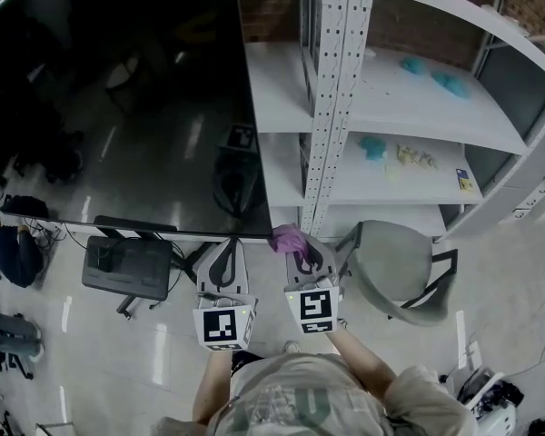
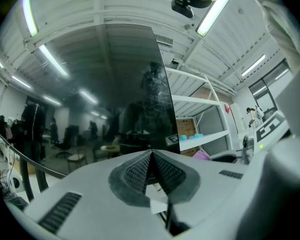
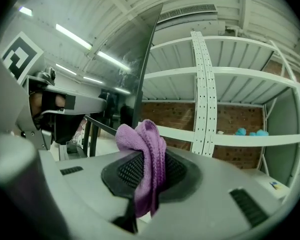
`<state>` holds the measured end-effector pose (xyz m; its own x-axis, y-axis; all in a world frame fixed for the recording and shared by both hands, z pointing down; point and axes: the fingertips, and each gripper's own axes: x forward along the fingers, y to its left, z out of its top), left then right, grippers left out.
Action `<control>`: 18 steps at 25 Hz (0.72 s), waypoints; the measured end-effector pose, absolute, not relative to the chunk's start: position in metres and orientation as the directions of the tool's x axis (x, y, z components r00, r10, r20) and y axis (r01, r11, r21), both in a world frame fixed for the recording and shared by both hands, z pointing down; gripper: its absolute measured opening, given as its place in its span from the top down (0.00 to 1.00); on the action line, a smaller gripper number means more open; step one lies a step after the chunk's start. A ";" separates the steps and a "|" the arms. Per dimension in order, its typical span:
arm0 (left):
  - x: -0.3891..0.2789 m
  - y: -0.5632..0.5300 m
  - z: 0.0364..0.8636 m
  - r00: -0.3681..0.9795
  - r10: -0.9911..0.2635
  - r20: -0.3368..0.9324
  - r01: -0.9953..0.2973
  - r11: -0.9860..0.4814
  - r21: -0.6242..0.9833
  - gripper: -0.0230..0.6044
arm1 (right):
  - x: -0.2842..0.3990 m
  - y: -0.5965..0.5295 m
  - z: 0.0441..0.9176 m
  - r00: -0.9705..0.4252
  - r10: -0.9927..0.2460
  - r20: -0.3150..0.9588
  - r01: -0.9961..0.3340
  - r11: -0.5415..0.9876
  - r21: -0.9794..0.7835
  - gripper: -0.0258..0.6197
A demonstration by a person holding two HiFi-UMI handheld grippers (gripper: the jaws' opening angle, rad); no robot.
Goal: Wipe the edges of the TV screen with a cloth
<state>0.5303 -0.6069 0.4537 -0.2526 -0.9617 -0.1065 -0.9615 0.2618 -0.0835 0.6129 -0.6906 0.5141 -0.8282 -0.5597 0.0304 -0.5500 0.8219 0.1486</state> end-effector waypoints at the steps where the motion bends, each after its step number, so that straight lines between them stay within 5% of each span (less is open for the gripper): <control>1: 0.531 -0.607 0.453 -0.255 -0.961 -0.107 -0.961 0.264 -0.085 0.94 | 0.616 -0.690 0.515 -0.824 -0.566 0.026 -0.559 0.820 0.127 0.88; 18: 0.557 -0.595 0.457 -0.230 -0.969 -0.090 -0.966 0.239 -0.099 0.94 | 0.616 -0.685 0.498 -0.831 -0.555 -0.025 -0.553 0.831 -0.067 0.88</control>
